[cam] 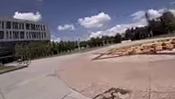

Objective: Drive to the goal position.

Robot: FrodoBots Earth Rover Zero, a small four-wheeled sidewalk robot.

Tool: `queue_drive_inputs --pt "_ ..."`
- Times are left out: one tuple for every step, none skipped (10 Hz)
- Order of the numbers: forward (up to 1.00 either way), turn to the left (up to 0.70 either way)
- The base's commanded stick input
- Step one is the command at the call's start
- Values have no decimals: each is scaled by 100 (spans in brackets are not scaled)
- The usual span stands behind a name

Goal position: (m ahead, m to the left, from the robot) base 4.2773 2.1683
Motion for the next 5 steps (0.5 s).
queue_drive_inputs --pt "85 0" --pt "85 15" --pt "85 33" --pt "85 34" --pt "85 34"
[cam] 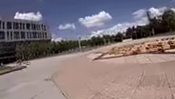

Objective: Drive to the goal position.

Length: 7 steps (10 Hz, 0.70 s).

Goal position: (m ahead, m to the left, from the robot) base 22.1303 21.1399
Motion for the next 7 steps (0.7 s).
queue_drive_inputs --pt "85 34" --pt "85 34" --pt "85 34" --pt "85 34" --pt "85 14" --pt "85 0" --pt "85 0"
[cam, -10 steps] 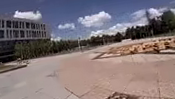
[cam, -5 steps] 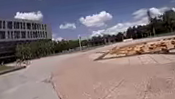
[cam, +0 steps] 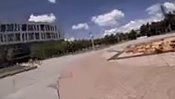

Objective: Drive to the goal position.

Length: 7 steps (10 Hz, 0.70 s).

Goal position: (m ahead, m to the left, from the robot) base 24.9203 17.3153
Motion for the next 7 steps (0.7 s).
queue_drive_inputs --pt "85 0" --pt "85 0" --pt "85 0" --pt "85 0" --pt "85 0" --pt "85 0" --pt "85 0"
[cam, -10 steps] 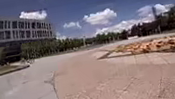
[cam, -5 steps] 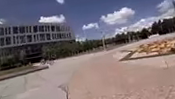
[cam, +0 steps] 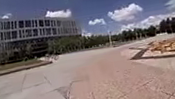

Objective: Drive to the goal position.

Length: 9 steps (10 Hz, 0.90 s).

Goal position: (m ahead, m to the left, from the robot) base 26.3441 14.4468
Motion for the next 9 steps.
queue_drive_inputs --pt "85 0" --pt "85 0" --pt "85 0" --pt "85 0" --pt "85 0" --pt "85 0" --pt "85 0" --pt "85 0" --pt "85 0"
